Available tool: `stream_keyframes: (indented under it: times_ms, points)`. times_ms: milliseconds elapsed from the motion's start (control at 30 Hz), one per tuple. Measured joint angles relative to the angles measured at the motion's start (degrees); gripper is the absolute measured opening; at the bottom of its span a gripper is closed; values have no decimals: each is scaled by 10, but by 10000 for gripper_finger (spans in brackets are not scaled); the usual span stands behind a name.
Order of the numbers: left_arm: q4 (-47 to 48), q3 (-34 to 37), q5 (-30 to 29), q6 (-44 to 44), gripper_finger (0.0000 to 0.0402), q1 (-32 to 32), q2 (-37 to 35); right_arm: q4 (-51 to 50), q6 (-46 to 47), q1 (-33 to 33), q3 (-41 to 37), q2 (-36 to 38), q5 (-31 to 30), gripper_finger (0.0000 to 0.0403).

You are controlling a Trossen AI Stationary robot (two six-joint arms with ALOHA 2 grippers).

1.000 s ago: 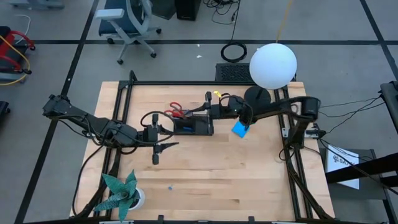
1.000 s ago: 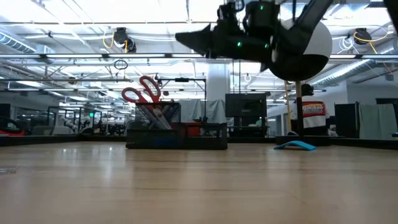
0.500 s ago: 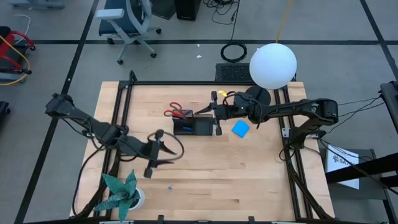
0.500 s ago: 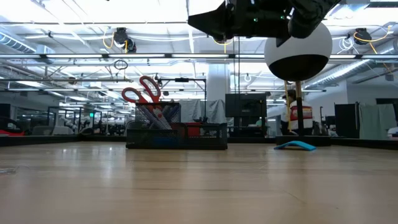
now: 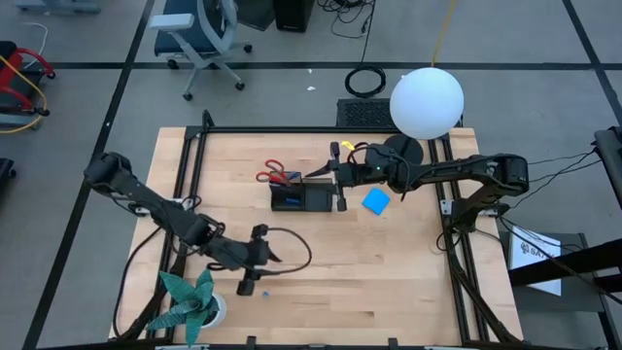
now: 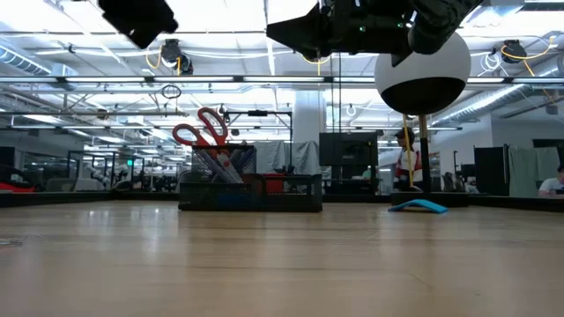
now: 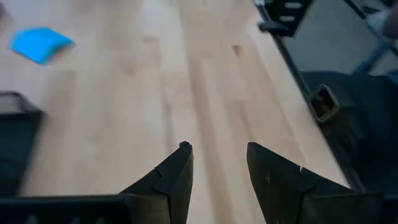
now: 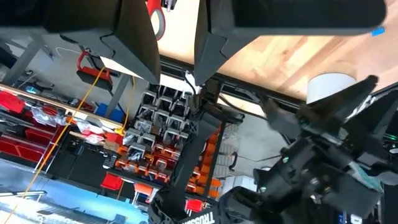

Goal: Pick and place office supplies into organizer
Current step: Put the blue binder clip into the desk organizer

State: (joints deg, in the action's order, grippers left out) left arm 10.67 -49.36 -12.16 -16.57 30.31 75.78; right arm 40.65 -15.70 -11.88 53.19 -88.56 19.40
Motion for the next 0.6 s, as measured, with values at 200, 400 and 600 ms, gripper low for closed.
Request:
stream_keyframes:
  times_ms: [200, 400, 600]
  points:
    - [-11, 0, 59, -42, 159, 18, 34, 0, 0, 0, 0, 0, 0, 89]
    - [-11, 0, 68, -133, 159, 37, 49, 2, 0, 0, 0, 0, 0, 89]
    - [-51, 0, 94, -191, 159, 60, 82, 2, 0, 0, 0, 0, 0, 89]
